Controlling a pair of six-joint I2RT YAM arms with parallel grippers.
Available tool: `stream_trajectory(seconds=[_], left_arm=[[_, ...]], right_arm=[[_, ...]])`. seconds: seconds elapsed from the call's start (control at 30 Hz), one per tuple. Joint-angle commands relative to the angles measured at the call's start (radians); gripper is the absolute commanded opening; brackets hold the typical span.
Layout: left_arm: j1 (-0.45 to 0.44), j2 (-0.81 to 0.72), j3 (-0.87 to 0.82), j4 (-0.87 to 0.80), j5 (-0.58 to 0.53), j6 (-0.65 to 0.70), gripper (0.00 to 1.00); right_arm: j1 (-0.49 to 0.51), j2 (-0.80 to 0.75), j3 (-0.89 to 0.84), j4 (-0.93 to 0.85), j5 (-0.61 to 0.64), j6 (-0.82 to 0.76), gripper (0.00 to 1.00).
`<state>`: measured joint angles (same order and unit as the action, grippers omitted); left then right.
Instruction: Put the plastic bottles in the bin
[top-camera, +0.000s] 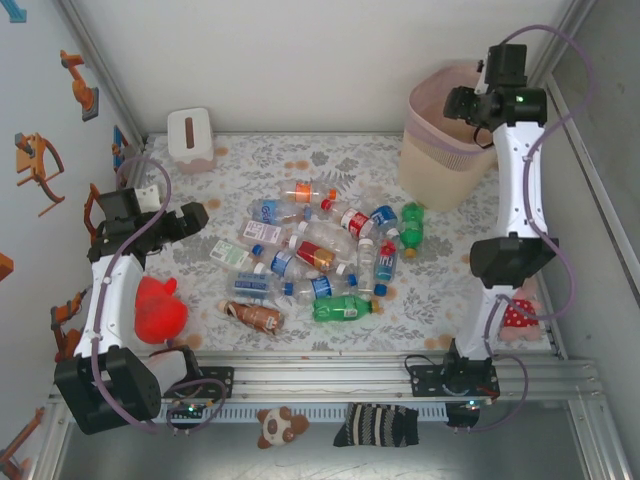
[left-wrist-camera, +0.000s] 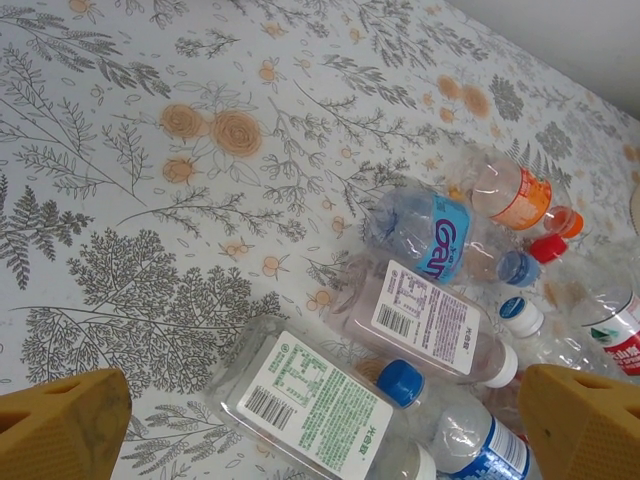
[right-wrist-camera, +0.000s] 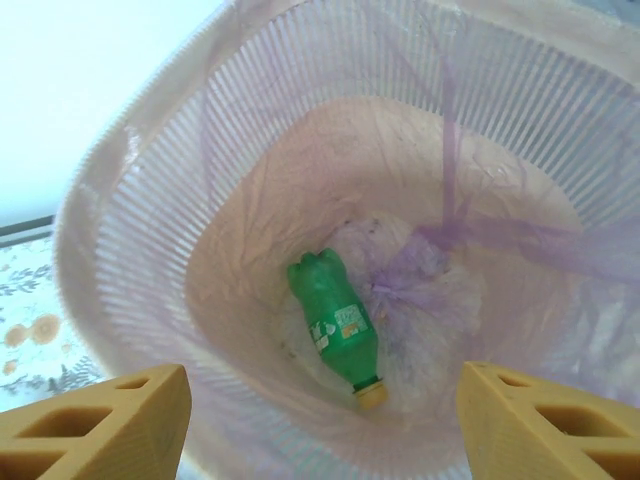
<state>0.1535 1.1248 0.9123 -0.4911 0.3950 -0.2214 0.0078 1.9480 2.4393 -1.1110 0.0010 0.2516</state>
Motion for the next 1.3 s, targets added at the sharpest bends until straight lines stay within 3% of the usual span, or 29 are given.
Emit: stream_trajectory(seconds=[0.0, 0.13, 0.37, 0.67, 0.97, 1.27], left_arm=[[-0.054, 0.022, 0.021, -0.069, -0.073, -0.047, 0.98], [-0.108, 0.022, 0.005, -0.111, -0.140, -0.182, 0.98], [-0.120, 0.063, -0.032, -0.171, -0.284, -0.469, 0.91], [-0.152, 0.228, 0.009, -0.179, -0.278, -0.797, 0.88], [-0.248, 0.465, 0.149, -0.198, -0.272, -0.899, 0.96], [-0.262, 0.638, 0.219, -0.210, -0.251, -0.957, 0.91]], right_arm=[[0.011, -0.083, -0.065, 0.003, -0.040, 0.029, 0.68], [0.021, -0.181, -0.181, 0.026, -0.061, 0.039, 0.68], [0.026, -0.364, -0.432, 0.117, -0.080, 0.067, 0.67], [0.025, -0.441, -0.522, 0.105, -0.059, 0.044, 0.67], [0.027, -0.457, -0.521, 0.099, -0.056, 0.018, 0.67], [0.027, -0.475, -0.532, 0.091, -0.045, 0.007, 0.67]])
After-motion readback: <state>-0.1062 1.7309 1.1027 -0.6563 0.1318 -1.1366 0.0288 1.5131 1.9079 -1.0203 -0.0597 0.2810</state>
